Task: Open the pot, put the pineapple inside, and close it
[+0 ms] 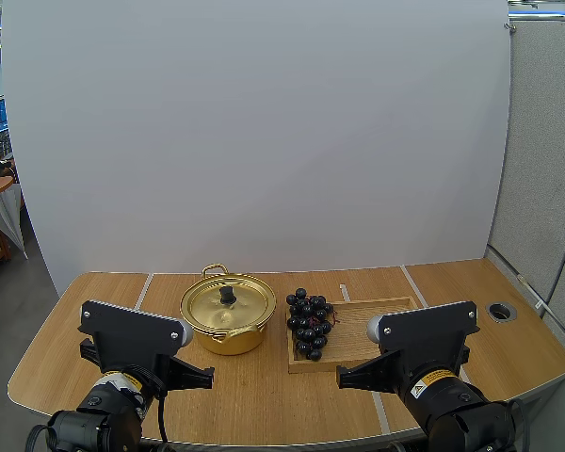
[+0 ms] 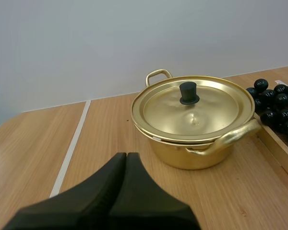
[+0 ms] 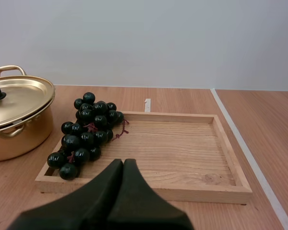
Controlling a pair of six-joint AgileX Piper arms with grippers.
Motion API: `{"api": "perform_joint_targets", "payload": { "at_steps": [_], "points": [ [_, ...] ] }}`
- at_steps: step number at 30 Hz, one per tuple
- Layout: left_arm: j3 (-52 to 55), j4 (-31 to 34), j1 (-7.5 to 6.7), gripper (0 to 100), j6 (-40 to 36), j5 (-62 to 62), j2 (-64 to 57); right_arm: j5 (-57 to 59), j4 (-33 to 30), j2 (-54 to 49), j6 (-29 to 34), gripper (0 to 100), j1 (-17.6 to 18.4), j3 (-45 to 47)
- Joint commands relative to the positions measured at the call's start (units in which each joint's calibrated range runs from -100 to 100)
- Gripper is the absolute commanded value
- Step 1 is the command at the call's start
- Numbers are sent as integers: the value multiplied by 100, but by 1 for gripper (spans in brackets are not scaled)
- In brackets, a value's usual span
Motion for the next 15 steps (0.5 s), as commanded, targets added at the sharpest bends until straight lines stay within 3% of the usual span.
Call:
{"api": "perform_joint_targets", "payload": {
  "at_steps": [1, 3, 15],
  "points": [
    [9, 16, 9, 0, -516, -227, 27, 17, -56, -33, -65, 0, -25, 0],
    [9, 16, 9, 0, -902, -227, 27, 17, -56, -33, -65, 0, -25, 0],
    [9, 16, 9, 0, -915, -265, 27, 15, 116, -33, -65, 0, -25, 0]
  ]
}}
